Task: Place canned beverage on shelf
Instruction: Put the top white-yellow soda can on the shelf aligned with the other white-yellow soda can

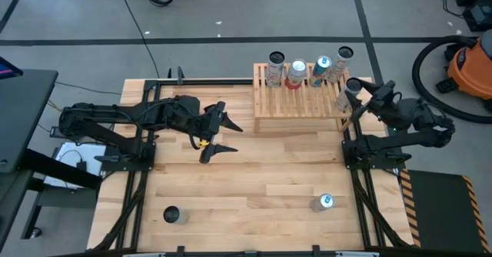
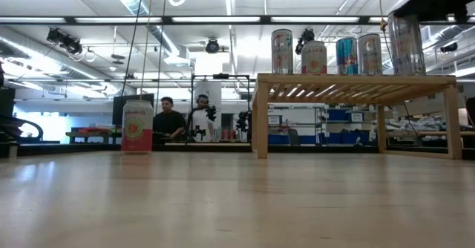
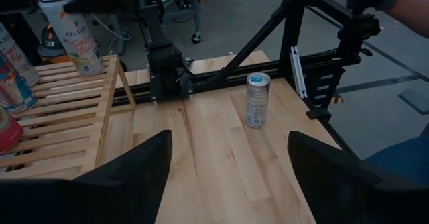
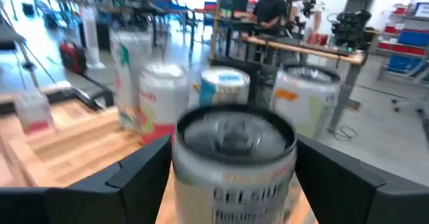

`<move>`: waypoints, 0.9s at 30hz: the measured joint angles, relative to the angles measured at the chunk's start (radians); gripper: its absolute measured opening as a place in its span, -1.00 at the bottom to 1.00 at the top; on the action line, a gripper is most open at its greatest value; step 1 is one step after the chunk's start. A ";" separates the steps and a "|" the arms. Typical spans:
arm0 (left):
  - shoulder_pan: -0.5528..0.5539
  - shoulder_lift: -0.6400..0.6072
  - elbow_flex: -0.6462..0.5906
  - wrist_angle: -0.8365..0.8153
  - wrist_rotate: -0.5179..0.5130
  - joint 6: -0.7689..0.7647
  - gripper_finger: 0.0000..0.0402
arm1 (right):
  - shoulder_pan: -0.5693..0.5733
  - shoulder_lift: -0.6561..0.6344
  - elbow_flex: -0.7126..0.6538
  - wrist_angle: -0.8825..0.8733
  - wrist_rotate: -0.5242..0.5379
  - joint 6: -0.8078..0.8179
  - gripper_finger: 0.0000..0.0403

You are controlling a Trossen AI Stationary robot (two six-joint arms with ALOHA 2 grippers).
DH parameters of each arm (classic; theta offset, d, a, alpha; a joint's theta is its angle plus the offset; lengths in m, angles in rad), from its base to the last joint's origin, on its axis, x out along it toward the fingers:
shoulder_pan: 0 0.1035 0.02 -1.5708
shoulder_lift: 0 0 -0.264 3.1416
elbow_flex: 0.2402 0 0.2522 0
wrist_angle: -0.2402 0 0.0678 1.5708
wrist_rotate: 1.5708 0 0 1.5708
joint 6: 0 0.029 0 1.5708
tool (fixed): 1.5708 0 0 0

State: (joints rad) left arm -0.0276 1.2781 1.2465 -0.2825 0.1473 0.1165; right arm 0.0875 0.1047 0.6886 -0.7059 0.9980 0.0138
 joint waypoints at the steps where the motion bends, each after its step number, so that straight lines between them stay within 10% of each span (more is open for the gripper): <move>1: 0.000 0.000 0.000 0.000 0.000 0.000 0.49 | 0.000 0.000 0.005 0.017 -0.002 -0.014 0.54; 27: 0.007 0.000 0.000 -0.027 -0.001 -0.060 0.49 | 0.000 0.064 0.271 0.227 -0.110 -0.193 0.52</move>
State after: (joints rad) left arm -0.0211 1.2781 1.2465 -0.3096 0.1467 0.0563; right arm 0.0879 0.1687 0.9600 -0.4789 0.8883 -0.1795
